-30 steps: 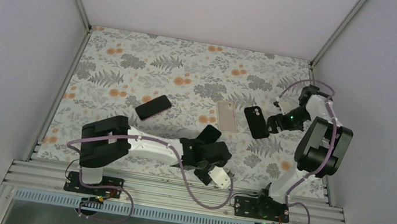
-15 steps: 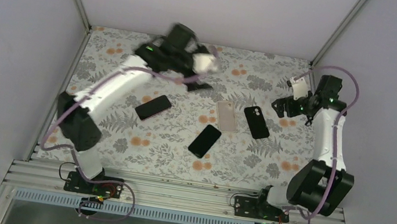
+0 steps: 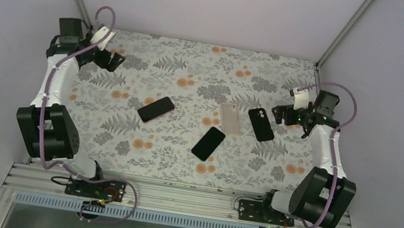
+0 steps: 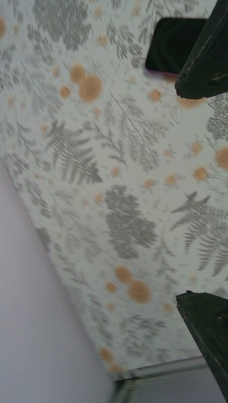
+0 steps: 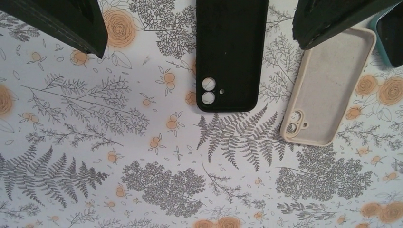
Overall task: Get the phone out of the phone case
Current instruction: Reset both arms
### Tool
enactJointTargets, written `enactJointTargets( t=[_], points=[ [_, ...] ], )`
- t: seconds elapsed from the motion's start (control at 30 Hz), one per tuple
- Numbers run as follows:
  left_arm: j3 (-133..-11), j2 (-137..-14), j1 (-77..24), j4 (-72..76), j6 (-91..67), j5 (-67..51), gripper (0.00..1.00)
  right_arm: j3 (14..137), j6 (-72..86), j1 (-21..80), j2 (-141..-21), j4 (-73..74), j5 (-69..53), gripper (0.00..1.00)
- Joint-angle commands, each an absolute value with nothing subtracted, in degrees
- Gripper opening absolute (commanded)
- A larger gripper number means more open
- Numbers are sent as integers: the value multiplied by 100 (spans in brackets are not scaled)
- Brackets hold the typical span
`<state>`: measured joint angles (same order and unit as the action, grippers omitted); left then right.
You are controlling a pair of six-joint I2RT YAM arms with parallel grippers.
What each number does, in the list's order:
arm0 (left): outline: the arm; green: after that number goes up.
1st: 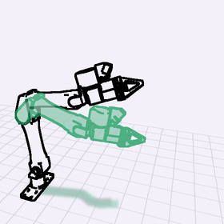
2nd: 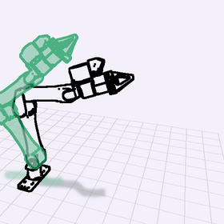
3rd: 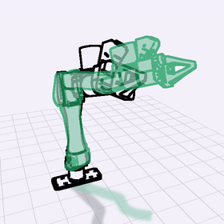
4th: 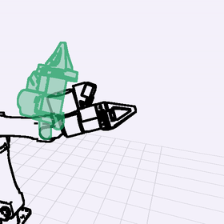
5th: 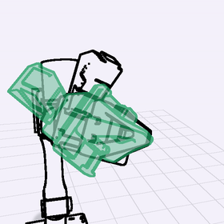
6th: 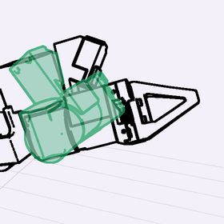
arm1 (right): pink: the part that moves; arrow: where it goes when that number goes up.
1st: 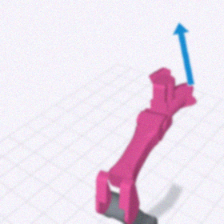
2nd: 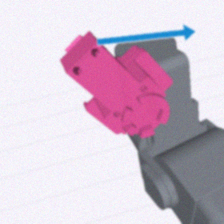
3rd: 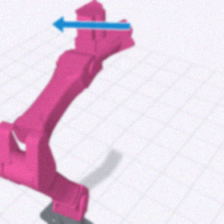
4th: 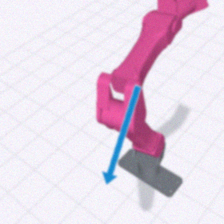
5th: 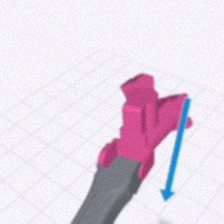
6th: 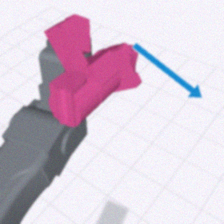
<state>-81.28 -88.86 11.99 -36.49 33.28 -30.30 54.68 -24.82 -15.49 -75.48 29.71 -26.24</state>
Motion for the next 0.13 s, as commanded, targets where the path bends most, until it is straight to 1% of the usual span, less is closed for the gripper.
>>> enactJointTargets(
  t=[0.0,0.1],
  points=[
    [-7482,-8649,1588,-2886,2811,-3305,100,5224,-2600,-1595,-7558,2597,-2502,100],
    [-7189,-8549,1643,-2650,2682,-3321,100,5190,-2544,-1596,-7623,2560,-2316,100]
  ],
)
